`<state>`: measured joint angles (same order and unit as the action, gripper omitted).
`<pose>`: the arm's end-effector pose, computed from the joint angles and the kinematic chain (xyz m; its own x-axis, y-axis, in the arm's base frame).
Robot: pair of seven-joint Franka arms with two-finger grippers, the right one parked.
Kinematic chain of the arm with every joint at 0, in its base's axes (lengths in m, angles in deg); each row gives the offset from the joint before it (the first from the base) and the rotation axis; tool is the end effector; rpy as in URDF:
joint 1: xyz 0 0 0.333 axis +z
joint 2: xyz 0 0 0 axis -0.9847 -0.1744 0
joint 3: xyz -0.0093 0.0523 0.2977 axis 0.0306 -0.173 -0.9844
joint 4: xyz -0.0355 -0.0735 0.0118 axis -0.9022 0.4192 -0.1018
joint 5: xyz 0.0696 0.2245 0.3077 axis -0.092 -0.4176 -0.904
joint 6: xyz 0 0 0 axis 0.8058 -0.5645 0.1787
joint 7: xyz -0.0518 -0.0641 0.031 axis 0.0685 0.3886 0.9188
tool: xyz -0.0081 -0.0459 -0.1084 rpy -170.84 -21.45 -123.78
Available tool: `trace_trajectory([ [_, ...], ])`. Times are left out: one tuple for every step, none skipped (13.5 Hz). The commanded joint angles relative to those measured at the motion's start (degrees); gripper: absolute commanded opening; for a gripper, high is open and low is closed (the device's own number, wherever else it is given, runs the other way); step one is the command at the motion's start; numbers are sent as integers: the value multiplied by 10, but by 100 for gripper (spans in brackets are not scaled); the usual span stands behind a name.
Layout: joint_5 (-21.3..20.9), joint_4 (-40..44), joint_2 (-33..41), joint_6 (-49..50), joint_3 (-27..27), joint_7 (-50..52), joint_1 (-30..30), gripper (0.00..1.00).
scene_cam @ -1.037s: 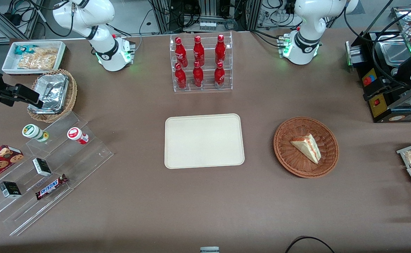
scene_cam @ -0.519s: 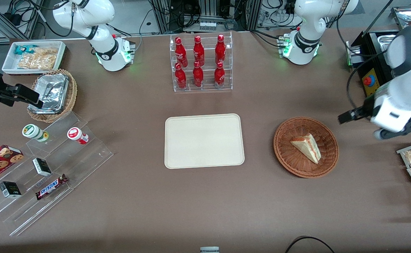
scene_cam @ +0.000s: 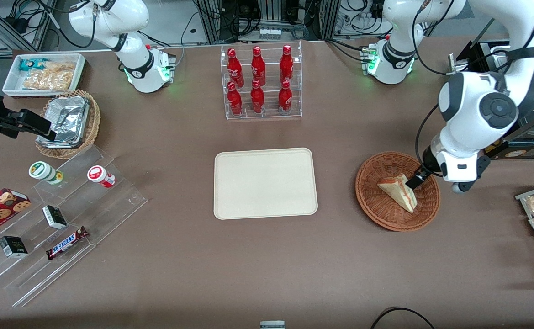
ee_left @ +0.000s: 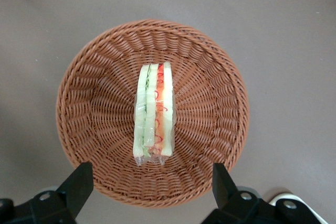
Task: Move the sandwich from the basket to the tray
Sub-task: 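Move the left gripper over the wicker basket and lower toward the sandwich, then close the left gripper on the wrapped sandwich and lift it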
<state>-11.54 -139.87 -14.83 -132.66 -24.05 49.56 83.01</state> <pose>0.5423 -0.0781 0.3449 0.6965 0.7174 0.0166 0.7166 -0.6966 0.0367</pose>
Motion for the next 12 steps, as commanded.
trace_trajectory([
  [-2,-34,-17,-60,1,24,-1,100],
  [-2,-34,-28,-65,1,24,-1,100],
  [-2,-34,-41,-79,1,24,-1,100],
  [-2,-34,-56,-89,1,24,-1,100],
  [-3,-34,-71,-96,1,23,-1,100],
  [-2,-34,-85,-108,1,23,-1,100],
  [-3,-35,-96,-122,1,24,-1,100],
  [-2,-34,-106,-129,1,23,-2,100],
  [-2,-33,-115,-139,1,23,-3,100],
  [-2,-33,-119,-143,1,22,-5,90],
  [-2,-33,-122,-144,1,22,-5,46],
  [-2,-30,-123,-142,1,13,-5,14],
])
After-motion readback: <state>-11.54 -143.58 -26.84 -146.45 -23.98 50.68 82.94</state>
